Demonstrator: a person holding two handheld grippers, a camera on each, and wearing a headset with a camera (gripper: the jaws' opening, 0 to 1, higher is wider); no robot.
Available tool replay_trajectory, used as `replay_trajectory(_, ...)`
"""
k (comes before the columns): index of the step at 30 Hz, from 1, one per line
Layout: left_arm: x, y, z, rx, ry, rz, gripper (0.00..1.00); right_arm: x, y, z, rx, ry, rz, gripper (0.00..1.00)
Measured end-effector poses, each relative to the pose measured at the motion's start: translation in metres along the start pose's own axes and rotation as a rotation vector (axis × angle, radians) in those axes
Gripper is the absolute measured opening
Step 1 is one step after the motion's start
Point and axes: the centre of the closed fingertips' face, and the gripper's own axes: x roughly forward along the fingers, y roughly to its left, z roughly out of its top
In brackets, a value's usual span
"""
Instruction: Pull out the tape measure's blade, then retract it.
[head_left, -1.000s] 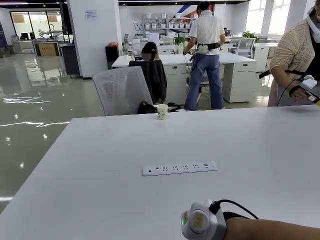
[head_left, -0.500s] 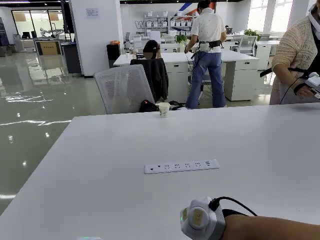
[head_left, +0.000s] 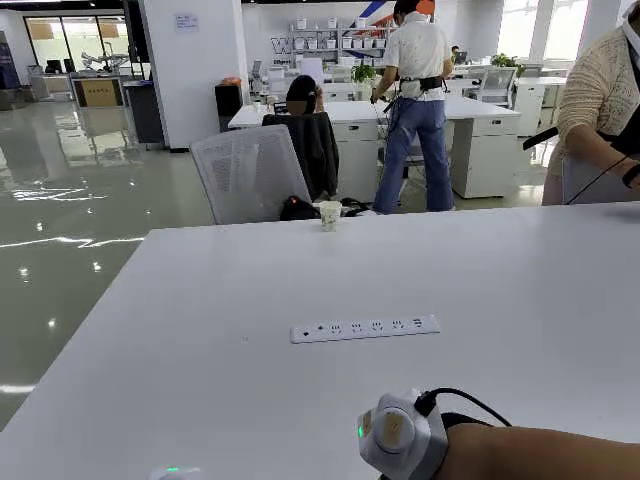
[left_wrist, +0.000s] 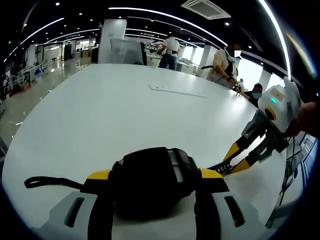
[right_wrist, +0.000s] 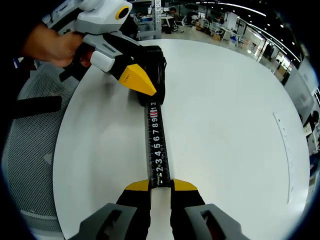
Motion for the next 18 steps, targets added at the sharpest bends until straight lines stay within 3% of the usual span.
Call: replay_trajectory(18,0.0,0.0,0.001,-0.009,0.002,-0.011,0.6,0.005,0.001,0.013,-0.008,-0.026,-0.001,0.11)
